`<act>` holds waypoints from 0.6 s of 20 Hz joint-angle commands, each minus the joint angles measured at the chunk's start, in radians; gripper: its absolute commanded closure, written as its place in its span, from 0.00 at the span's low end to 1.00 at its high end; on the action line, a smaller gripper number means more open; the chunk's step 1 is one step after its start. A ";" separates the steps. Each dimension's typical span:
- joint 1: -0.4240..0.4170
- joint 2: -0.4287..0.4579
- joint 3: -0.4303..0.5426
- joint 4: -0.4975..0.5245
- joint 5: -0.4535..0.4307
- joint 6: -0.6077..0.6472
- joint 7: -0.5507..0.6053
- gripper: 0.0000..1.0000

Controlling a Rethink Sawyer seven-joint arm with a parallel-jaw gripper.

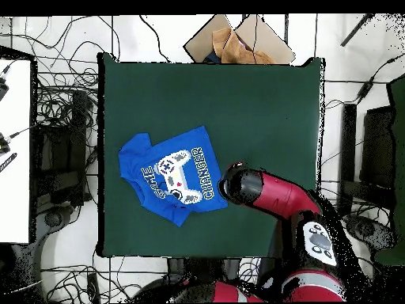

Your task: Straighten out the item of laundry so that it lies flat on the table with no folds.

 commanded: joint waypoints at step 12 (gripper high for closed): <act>-0.044 -0.005 0.217 0.084 -0.129 -0.014 -0.062 0.00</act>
